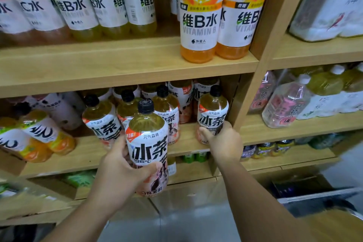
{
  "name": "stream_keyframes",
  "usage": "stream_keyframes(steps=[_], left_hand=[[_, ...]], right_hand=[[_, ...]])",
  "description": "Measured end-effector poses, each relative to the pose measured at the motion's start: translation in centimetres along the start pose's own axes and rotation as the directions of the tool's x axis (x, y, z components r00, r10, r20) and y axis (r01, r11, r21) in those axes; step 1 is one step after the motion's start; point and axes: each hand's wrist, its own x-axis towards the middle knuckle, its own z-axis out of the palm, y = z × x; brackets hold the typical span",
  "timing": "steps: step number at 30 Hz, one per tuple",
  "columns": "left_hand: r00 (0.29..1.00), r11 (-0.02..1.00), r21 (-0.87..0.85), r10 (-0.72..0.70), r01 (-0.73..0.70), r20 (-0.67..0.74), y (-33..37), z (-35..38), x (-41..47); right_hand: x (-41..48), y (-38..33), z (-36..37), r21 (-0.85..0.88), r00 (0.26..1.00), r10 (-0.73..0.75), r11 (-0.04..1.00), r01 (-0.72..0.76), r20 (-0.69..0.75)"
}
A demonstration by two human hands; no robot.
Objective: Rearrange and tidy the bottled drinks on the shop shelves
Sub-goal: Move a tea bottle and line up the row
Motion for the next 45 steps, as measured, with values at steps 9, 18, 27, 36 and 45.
stream_keyframes(steps=[9,18,27,36,45], left_hand=[[1.0,1.0,-0.018,0.001,0.0,0.028,-0.7,-0.3,0.6],[0.998,0.999,-0.03,-0.009,0.011,0.065,-1.1,1.8,0.8],[0.999,0.999,-0.019,0.049,-0.049,0.008,1.2,5.5,2.8],[0.993,0.996,0.064,0.055,-0.062,0.102,4.5,8.5,4.6],[0.939,0.87,0.405,0.337,-0.281,-0.072,4.5,4.5,6.7]], right_hand=[[1.7,-2.3,-0.4,-0.096,0.995,0.098,0.991,-0.097,-0.001],[-1.8,-0.3,0.0,0.358,1.0,0.011,0.934,-0.013,0.009],[-5.3,1.0,-3.9,0.618,0.743,-0.481,0.778,0.117,0.465],[-5.7,0.2,-2.6,0.392,0.883,-0.414,0.867,0.309,0.22],[-3.6,1.0,-1.4,0.494,0.96,-0.229,0.861,0.123,0.161]])
